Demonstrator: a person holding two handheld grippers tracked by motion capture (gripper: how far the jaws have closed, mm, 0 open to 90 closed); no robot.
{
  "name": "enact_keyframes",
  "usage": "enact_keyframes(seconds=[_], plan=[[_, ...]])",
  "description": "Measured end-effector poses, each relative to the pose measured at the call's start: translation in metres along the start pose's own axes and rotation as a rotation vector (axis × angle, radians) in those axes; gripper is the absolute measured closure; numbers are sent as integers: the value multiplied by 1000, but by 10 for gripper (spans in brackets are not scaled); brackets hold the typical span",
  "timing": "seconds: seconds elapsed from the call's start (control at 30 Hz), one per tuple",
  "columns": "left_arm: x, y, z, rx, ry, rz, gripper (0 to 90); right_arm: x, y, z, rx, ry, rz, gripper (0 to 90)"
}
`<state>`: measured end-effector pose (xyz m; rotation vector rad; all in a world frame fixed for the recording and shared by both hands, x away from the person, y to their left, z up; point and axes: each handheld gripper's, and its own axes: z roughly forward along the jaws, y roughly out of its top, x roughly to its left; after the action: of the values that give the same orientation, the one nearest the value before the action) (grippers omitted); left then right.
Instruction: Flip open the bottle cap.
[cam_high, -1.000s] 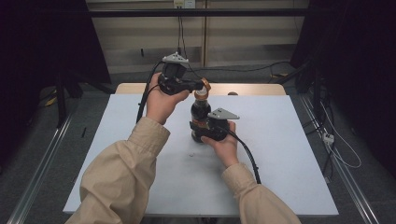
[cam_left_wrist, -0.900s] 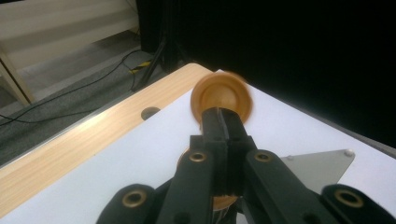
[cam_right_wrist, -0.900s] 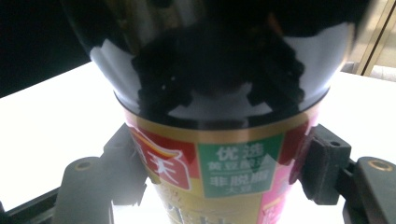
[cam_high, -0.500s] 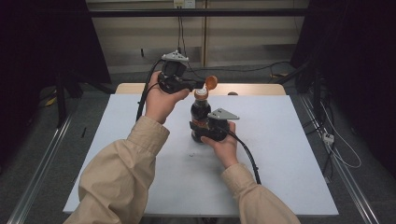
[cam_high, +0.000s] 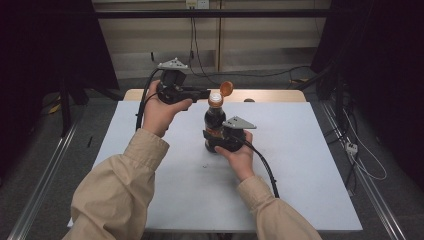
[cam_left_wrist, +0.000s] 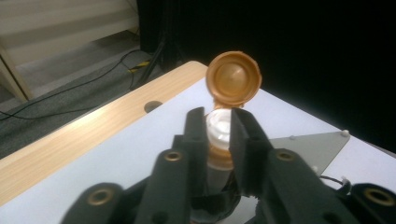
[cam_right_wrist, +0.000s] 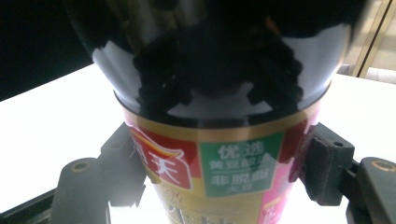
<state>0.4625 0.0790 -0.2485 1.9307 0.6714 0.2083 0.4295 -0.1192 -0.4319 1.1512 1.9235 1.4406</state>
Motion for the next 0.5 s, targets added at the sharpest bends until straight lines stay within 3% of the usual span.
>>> enact_keyframes(seconds=[0.13, 0.5], plan=[[5, -7, -6, -9, 18, -5, 639, -1, 0, -1, 2, 5, 13, 269], [8, -26, -10, -38, -22, -33, 402, -3, 4, -11, 34, 7, 34, 222]])
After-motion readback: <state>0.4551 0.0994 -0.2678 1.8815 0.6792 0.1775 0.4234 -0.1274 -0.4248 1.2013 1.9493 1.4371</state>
